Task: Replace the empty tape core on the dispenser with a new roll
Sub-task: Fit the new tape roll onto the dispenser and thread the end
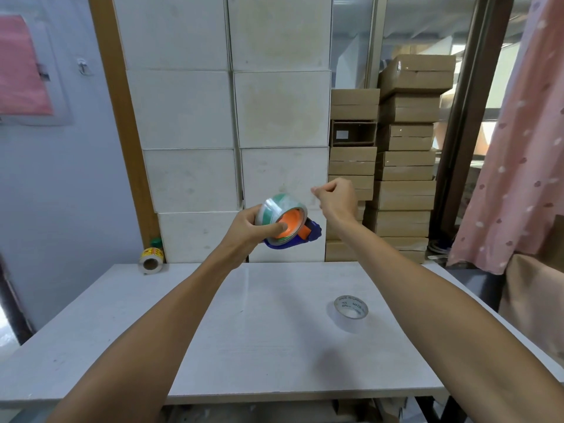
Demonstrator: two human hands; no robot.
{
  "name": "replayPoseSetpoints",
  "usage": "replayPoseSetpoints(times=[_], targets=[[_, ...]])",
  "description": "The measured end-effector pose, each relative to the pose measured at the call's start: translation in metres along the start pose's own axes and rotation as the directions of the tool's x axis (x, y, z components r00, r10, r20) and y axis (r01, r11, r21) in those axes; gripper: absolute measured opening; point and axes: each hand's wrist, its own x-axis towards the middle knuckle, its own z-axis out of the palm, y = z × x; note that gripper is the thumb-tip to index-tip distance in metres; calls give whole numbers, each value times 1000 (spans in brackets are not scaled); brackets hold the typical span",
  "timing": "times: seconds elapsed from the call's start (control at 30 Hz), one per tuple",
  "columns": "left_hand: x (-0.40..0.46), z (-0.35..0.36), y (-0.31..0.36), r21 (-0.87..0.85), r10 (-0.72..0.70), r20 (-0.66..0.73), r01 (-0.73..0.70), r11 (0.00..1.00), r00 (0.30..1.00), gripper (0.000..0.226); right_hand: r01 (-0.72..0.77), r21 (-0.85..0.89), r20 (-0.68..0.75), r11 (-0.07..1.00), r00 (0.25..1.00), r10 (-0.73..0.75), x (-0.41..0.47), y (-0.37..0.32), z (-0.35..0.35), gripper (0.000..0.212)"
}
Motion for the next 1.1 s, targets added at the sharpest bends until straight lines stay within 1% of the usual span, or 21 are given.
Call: replayPoseSetpoints(times=[0.07, 0.2, 0.37, 0.47, 0.57, 0.63, 0.7, 0.77, 0.83, 0.93, 0.97, 1.03, 1.1], targets=[[-2, -4, 0, 1, 10, 2, -10, 1000, 1000, 38, -25, 4, -29, 1000, 999, 25, 6, 3, -8, 22], [-4, -10, -1, 27, 20, 9, -20, 999, 1000, 44, -139, -3, -104, 990, 985, 138, 21, 18, -34, 16], [-3, -7, 2, 45, 15, 64, -18, 999, 998, 44, -268, 26, -147, 963, 952, 269, 31, 37, -49, 21], [-2, -3, 5, 41, 1, 95, -5, 999, 996, 48, -293, 42, -175, 955, 939, 296, 31, 46, -54, 22], [-5, -8, 6, -39, -37, 106, 41, 998, 994, 48, -319, 42, -200, 947, 926, 320, 32, 53, -60, 24], [-6, -11, 5, -63, -48, 112, 55, 997, 993, 50, -320, 38, -206, 946, 924, 321, 32, 54, -62, 25], [-7, -10, 3, -78, -51, 115, 61, 995, 992, 47, -329, 46, -214, 943, 919, 331, 33, 53, -62, 25], [-6, -8, 3, -82, -55, 109, 64, 995, 993, 45, -345, 48, -212, 938, 914, 347, 34, 55, -62, 22], [-6, -8, 4, -70, -61, 69, 65, 995, 996, 49, -364, 53, -209, 930, 907, 367, 35, 57, -60, 22], [-5, -9, 4, -58, -46, -21, 44, 997, 999, 57, -418, 64, -144, 906, 895, 423, 37, 59, -60, 23], [-6, -10, 4, -65, -35, -42, 32, 997, 999, 56, -457, 68, -82, 887, 883, 461, 35, 59, -59, 25], [-6, -14, 6, -77, -20, -60, 15, 997, 998, 52, -549, 76, 71, 832, 835, 545, 29, 60, -59, 32], [-7, -15, 10, -65, -14, -55, 10, 998, 998, 50, -601, 66, 152, 796, 795, 587, 23, 62, -56, 37]])
